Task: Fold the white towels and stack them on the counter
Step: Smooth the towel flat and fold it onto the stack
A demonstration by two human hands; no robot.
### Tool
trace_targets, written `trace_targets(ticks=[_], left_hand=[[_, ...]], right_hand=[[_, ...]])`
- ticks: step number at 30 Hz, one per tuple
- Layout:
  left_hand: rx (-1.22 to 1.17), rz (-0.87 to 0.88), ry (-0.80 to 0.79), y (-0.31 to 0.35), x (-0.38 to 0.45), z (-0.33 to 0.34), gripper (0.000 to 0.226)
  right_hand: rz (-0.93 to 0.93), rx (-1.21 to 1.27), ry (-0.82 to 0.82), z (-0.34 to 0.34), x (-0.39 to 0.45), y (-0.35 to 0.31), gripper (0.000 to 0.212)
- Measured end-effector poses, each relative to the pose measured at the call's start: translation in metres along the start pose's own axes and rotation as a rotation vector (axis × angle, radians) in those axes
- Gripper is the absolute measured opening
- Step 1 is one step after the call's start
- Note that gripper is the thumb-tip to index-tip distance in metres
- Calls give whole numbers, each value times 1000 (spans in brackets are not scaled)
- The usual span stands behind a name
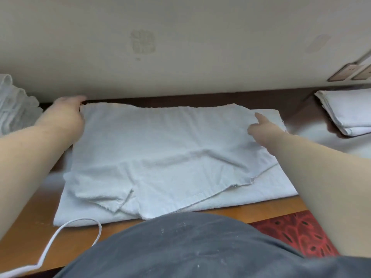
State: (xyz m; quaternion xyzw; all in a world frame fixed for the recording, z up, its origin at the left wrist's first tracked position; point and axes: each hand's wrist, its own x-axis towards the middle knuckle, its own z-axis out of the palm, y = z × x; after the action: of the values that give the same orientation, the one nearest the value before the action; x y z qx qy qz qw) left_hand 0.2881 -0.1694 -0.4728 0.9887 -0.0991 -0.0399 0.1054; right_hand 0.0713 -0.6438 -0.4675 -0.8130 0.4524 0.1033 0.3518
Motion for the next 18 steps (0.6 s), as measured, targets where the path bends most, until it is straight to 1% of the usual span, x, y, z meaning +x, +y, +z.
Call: trace_targets(ticks=[3,6,8,11,12,14,16,18], left_hand=[[83,84,-147,22,-19,26,51],[35,171,-228,55,-55,47,43],[-4,224,-271,74,-81,58,39],[39,294,-324,92,-108,67,34],[57,307,-336,97,-113,67,35],[109,345,-362,111,-118,61,38],[178,402,-411,130,-117,53,42],[231,461,-464,157,-113,48,49]], right_hand=[[-122,-109,76,-2,7,9,51],[-138,-88,194,-19,19,15,41],[-129,-130,186,-30,32,16,38],[-86,-236,121,-43,51,13,33],[-74,-267,127,-47,57,13,35],[-48,-315,137,-53,65,14,44],[-51,-398,73,-57,67,16,58],[-63,-513,14,-58,70,20,64]])
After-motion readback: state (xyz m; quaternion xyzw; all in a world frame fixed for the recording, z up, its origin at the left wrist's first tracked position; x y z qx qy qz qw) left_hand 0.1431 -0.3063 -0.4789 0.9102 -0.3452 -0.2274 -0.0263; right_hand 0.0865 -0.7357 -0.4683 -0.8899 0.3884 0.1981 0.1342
